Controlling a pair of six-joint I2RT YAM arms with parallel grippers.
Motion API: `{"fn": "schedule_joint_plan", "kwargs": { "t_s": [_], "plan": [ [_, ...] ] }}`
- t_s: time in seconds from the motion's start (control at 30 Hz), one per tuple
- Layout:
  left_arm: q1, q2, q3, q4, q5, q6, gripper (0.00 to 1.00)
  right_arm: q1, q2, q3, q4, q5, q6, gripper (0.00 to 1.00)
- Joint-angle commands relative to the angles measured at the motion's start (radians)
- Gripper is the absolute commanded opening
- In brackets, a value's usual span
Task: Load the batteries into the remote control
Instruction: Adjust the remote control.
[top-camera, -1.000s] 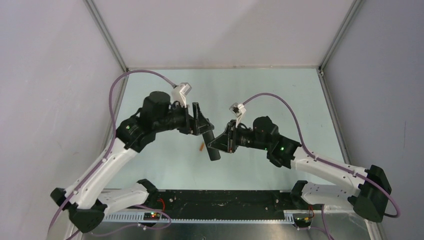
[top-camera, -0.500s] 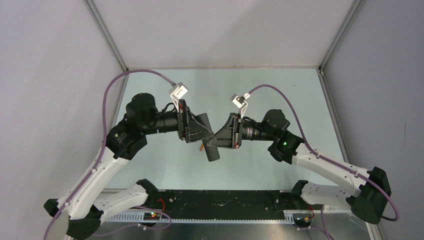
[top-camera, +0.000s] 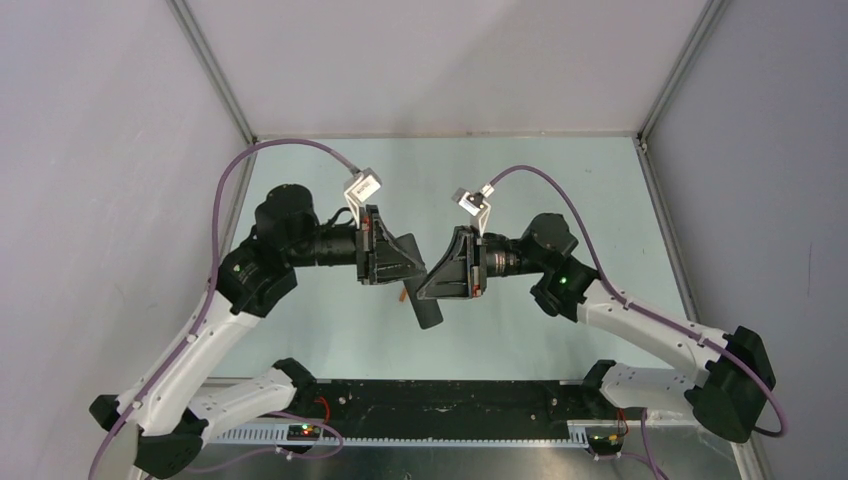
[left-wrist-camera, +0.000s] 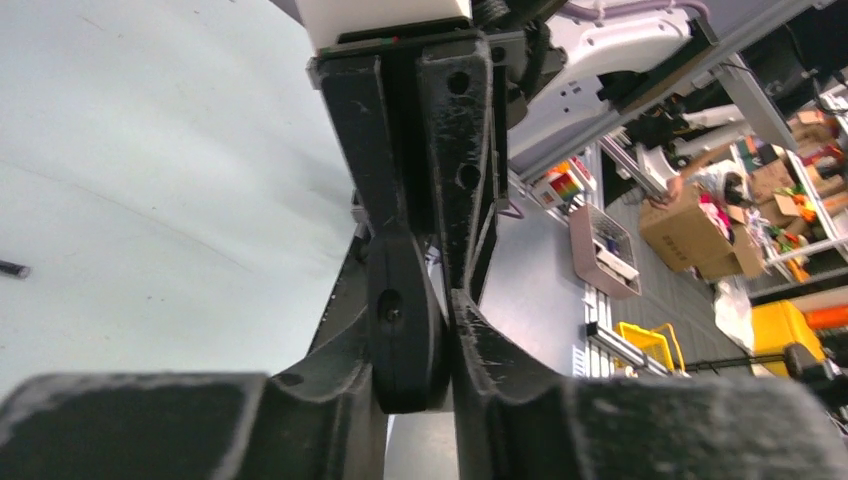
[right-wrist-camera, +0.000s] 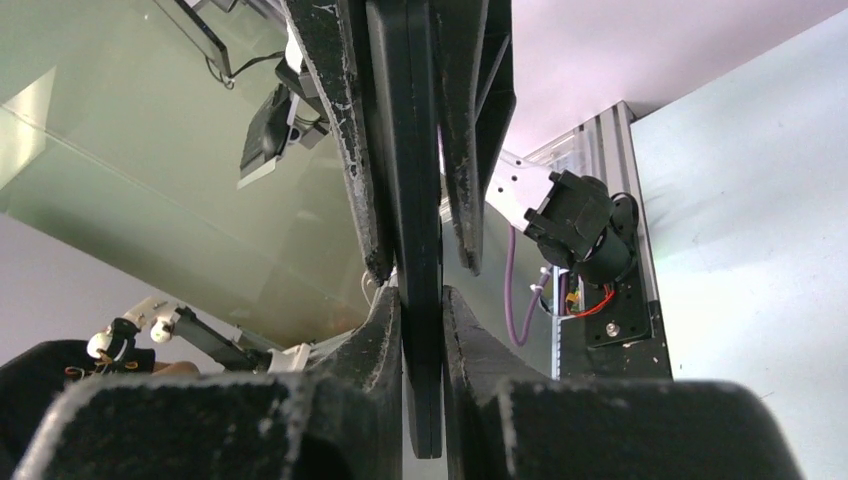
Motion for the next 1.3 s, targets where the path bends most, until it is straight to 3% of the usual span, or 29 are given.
{"fn": "schedule_joint_plan", "kwargs": {
  "t_s": [0.0,0.13,0.23,0.3,0.33,0.4,0.47,0.53,0.63,0.83,1.03,1.27],
  "plan": [
    [-0.003,0.008,-0.008,0.047,0.067,0.02,0.18,-0.011,0.02,0.043,0.008,-0.039,0.013,0.0],
    [-0.004,0.007,-0.013,0.049,0.036,0.011,0.01,-0.013,0.023,0.043,-0.006,-0.019,0.015,0.0],
    [-0.004,0.006,-0.011,0.048,-0.006,-0.009,0.0,-0.021,0.02,0.043,-0.028,-0.001,0.015,0.07],
    [-0.002,0.008,-0.006,0.048,-0.059,-0.034,0.0,-0.023,0.011,0.043,-0.067,0.033,-0.004,0.24],
    [-0.003,0.013,0.0,0.048,-0.072,-0.056,0.0,-0.022,-0.001,0.042,-0.105,0.071,-0.024,0.4],
    [-0.002,0.026,0.012,0.049,-0.107,-0.103,0.0,-0.008,-0.028,0.042,-0.171,0.153,-0.072,0.63],
    [-0.002,0.039,0.025,0.05,-0.138,-0.158,0.0,0.017,-0.061,0.042,-0.245,0.283,-0.115,0.79],
    [-0.001,0.044,0.033,0.06,-0.168,-0.22,0.0,0.045,-0.094,0.031,-0.285,0.44,-0.128,0.85],
    [-0.001,0.035,0.033,0.086,-0.243,-0.286,0.0,0.077,-0.131,-0.011,-0.24,0.65,-0.091,0.88],
    [0.0,-0.001,0.003,0.154,-0.383,-0.454,0.0,0.149,-0.155,-0.113,-0.067,0.858,-0.011,0.81],
    [0.0,-0.029,-0.041,0.199,-0.45,-0.555,0.0,0.16,-0.143,-0.182,0.098,0.934,0.071,0.7],
    [0.0,-0.062,-0.082,0.215,-0.49,-0.602,0.0,0.16,-0.163,-0.245,0.21,0.973,0.134,0.71]
  ]
}}
